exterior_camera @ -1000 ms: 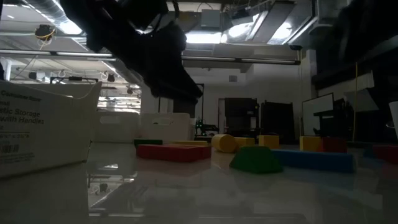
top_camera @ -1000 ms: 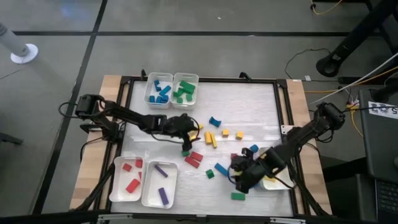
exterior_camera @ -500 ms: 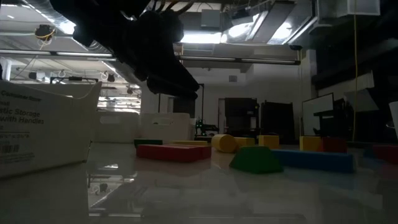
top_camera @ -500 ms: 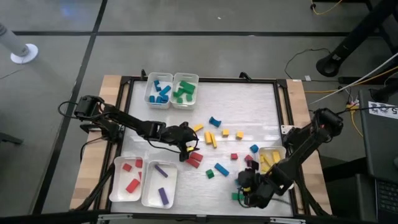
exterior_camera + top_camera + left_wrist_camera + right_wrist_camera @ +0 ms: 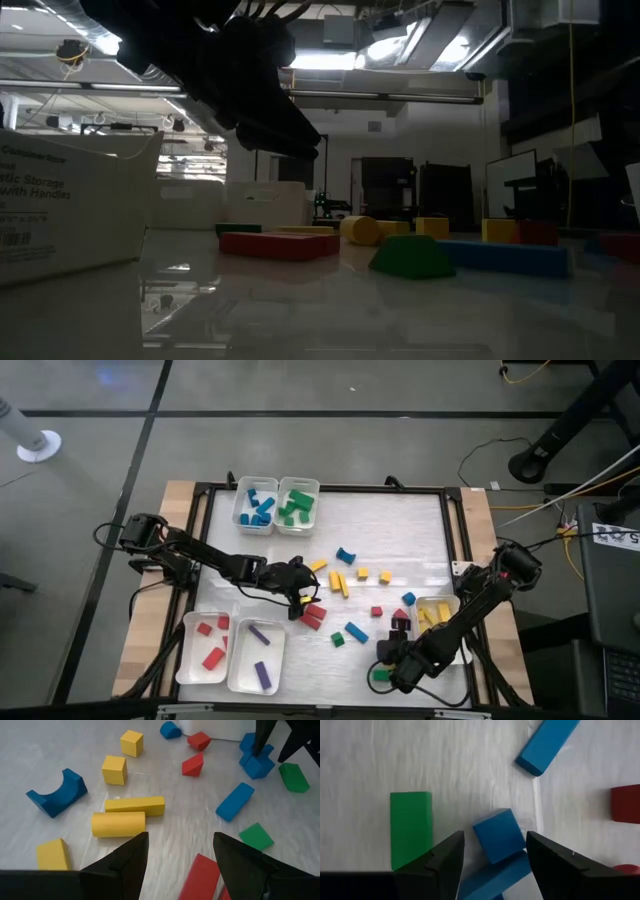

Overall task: Sort blocks
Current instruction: Put the blue block into the top left white bin

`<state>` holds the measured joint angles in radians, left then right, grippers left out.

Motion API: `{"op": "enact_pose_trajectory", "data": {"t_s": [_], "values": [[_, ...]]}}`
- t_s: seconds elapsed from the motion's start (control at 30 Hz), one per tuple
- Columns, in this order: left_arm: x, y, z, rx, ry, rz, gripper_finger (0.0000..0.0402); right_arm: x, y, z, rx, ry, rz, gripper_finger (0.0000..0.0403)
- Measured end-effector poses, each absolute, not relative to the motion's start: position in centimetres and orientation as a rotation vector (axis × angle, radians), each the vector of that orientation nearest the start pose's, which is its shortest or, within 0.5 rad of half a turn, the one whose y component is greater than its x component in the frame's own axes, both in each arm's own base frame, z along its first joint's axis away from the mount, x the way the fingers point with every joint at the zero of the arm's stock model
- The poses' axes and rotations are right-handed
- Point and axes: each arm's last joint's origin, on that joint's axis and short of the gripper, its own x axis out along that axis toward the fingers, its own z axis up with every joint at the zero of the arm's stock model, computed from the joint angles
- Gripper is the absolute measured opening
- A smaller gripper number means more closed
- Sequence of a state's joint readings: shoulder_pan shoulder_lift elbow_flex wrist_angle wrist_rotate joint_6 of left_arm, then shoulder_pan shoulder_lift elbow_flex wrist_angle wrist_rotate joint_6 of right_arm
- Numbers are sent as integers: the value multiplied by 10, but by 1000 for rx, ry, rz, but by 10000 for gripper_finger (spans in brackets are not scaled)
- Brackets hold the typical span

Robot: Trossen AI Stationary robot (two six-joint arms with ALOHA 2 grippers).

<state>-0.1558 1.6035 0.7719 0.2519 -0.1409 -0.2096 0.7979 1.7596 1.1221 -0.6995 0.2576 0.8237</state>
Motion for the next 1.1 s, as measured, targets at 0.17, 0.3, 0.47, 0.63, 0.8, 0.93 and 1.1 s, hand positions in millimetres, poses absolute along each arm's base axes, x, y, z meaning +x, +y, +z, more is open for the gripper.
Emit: {"op": "enact_pose_trajectory", "data": {"t_s": [0.17, 0.3, 0.47, 0.63, 0.8, 0.93, 1.1], "values": [[315, -45, 174, -118, 572, 46, 210, 231, 226, 172, -1, 1229, -31, 211], [315, -45, 174, -119, 573, 46, 210, 232, 226, 171, -35, 1229, -9, 211], [315, -45, 174, -140, 573, 52, 210, 236, 226, 159, -48, 1264, -22, 211], [315, -45, 174, -143, 573, 53, 210, 240, 225, 148, -84, 1286, -39, 210], [315, -45, 174, -144, 572, 54, 210, 242, 224, 145, -82, 1287, -45, 175], [315, -45, 174, -149, 572, 55, 210, 242, 223, 146, -95, 1268, -62, 129], [316, -45, 174, -238, 565, 80, 210, 248, 217, 147, -135, 1203, -134, 129]]}}
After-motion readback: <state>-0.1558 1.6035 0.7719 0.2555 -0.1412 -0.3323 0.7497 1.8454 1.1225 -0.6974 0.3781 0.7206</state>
